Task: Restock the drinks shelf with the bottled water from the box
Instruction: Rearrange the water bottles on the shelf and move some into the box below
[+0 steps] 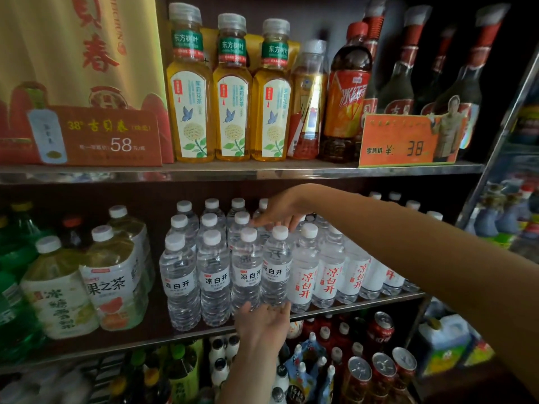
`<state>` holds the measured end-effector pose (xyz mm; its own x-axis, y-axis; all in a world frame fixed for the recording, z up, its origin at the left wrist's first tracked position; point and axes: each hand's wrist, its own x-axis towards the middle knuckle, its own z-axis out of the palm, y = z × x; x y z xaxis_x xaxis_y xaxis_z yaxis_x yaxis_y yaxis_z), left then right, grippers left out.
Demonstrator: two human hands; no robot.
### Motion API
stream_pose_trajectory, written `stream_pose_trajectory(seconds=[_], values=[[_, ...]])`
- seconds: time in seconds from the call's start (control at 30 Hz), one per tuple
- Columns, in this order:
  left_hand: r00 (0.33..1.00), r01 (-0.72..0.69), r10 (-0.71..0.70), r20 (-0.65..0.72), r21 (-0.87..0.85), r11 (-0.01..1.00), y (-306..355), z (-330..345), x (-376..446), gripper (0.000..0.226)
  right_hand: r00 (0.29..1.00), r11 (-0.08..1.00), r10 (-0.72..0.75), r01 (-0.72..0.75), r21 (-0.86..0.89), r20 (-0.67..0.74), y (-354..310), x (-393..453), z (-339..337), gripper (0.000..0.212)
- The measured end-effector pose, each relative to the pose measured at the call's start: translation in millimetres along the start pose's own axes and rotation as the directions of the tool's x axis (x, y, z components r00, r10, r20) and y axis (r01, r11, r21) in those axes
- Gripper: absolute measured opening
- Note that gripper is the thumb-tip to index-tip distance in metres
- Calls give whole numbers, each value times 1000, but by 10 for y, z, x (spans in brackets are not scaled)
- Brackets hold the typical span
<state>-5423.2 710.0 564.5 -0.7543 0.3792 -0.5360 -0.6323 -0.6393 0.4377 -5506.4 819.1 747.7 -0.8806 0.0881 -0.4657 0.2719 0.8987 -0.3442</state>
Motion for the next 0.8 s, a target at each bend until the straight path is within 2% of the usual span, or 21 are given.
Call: stream_pose_trajectory(seconds=[0.13, 0.23, 0.4, 0.43, 0.5, 0.53, 0.57, 0.6, 0.63, 0.7, 0.8], values=[[998, 48, -51, 42, 70, 996, -23, 26, 38, 69, 1000, 1000, -11, 10, 26, 11, -32, 27, 41, 64], [986, 113, -111, 121, -11, 994, -40, 6, 104, 72, 999, 999, -35, 35, 20, -8, -44, 15, 59, 59], [994, 106, -107, 37, 21, 994, -59, 91, -7, 70, 997, 998, -62, 62, 11, -43, -6, -8, 87, 60], [994, 112, -112, 16, -24, 993, -80, 91, 11, 68, 996, 997, -70, 71, 4, -53, 3, -14, 91, 60], [974, 221, -207, 94, -189, 957, -123, 39, 58, 62, 994, 996, -83, 82, -22, -66, 9, -36, 100, 59], [959, 280, -259, 119, -230, 932, -134, 7, 105, 60, 994, 996, -88, 86, -30, -65, 7, -47, 102, 59], [963, 265, -246, 113, -199, 943, -148, -10, 92, 60, 993, 995, -98, 96, -28, -65, 1, -64, 104, 58], [981, 190, -185, 65, -77, 979, -139, -3, 95, 62, 990, 994, -110, 108, -31, -83, -6, -91, 107, 57], [987, 148, -143, 68, -64, 987, -117, 33, 104, 65, 984, 990, -133, 128, -54, -120, 2, -121, 104, 56], [975, 198, -167, 149, -229, 953, -109, 7, 136, 68, 956, 980, -179, 154, -122, -232, 47, -181, 103, 55], [973, 216, -194, 126, -193, 957, -126, -35, 82, 68, 923, 986, -167, 157, -56, -347, 208, -319, 71, 56]])
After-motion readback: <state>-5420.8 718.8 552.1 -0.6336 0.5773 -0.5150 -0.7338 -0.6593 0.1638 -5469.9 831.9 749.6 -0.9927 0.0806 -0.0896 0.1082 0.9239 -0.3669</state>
